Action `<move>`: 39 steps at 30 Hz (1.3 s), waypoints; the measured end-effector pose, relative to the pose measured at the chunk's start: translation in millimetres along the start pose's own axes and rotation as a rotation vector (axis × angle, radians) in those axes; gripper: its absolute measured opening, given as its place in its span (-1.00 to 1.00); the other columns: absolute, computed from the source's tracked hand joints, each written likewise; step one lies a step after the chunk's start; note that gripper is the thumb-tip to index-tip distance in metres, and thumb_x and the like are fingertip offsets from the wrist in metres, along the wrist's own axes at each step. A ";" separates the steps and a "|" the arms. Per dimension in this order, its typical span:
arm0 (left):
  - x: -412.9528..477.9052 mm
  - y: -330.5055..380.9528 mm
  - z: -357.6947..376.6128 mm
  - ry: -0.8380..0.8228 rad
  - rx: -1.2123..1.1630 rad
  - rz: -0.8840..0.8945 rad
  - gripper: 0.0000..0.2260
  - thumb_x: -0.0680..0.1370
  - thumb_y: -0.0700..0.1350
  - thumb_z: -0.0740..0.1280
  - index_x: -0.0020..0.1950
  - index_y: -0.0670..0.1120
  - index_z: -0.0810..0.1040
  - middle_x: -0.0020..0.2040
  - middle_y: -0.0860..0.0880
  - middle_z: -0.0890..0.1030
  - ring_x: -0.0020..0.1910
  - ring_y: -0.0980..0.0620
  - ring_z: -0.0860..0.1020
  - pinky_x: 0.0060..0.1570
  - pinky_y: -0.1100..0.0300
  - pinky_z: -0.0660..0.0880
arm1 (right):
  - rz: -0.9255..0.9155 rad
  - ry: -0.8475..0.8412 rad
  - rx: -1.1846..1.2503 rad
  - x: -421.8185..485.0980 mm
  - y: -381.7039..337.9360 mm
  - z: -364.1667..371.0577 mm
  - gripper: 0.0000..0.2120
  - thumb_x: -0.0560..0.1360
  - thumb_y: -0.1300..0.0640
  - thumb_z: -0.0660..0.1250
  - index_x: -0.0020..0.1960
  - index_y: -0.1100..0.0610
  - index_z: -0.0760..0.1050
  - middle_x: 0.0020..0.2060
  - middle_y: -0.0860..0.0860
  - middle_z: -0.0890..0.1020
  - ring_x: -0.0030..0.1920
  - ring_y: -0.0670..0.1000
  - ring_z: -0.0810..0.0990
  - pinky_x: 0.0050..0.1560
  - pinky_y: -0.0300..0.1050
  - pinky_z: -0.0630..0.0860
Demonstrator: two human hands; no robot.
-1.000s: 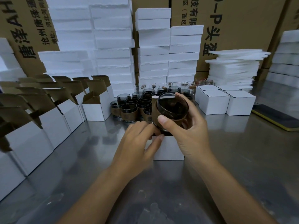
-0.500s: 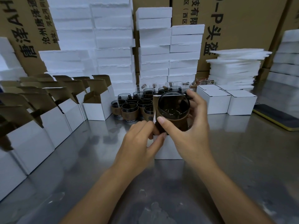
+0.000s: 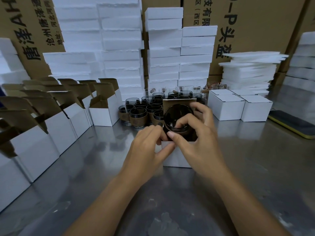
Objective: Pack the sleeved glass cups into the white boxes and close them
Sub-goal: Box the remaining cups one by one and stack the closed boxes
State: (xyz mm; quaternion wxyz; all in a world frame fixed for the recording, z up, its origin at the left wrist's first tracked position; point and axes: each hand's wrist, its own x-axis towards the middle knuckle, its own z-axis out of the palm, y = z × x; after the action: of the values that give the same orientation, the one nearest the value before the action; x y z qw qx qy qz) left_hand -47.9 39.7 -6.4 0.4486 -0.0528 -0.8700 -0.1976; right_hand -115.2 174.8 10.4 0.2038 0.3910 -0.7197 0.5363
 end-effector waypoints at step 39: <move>-3.4 -7.9 0.2 -0.169 -0.145 -0.281 -0.79 0.56 0.27 -0.04 -0.01 0.42 0.38 -0.05 0.14 0.47 -0.03 0.24 0.44 -0.15 0.44 0.36 | 0.341 0.079 0.401 9.7 16.7 5.1 -0.45 0.50 0.42 0.19 0.08 -0.27 0.40 0.01 -0.22 0.57 0.02 -0.29 0.55 -0.05 -0.43 0.47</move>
State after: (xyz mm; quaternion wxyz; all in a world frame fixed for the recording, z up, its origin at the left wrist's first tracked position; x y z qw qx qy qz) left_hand -48.2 32.9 -11.6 0.3371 0.0206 -0.8868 -0.3156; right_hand -133.6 168.7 5.4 0.0567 0.2753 -0.6462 0.7095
